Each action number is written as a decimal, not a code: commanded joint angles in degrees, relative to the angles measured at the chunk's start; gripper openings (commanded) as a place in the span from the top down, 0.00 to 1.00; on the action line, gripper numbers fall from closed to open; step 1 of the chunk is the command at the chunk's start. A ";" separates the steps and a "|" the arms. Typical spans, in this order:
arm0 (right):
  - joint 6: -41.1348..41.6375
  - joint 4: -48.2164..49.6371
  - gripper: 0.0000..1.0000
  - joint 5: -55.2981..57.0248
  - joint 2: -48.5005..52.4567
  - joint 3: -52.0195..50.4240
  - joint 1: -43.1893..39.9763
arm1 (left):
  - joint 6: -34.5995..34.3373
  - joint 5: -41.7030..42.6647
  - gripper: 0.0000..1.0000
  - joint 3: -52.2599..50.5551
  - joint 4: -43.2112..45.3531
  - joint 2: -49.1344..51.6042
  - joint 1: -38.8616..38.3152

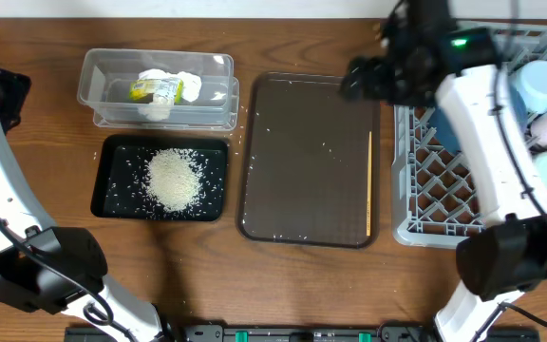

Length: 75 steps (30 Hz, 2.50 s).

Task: Sort waste into correct bins and load items into the dishwasher rack
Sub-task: 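Move the right gripper back to the wooden stick on the brown tray, then grasp the wooden stick along the brown tray's right edge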

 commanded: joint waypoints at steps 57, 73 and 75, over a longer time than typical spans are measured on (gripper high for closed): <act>13.64 19.32 0.14 18.91 0.35 -37.31 11.43 | -0.11 -0.70 0.00 0.15 -0.17 0.35 0.02; 13.27 20.09 0.15 18.60 5.60 -37.31 10.43 | -0.11 -0.70 0.00 0.15 -0.17 0.35 0.02; 13.27 20.09 0.15 17.86 5.60 -37.31 10.43 | -0.11 -0.70 0.00 0.15 -0.17 0.35 0.02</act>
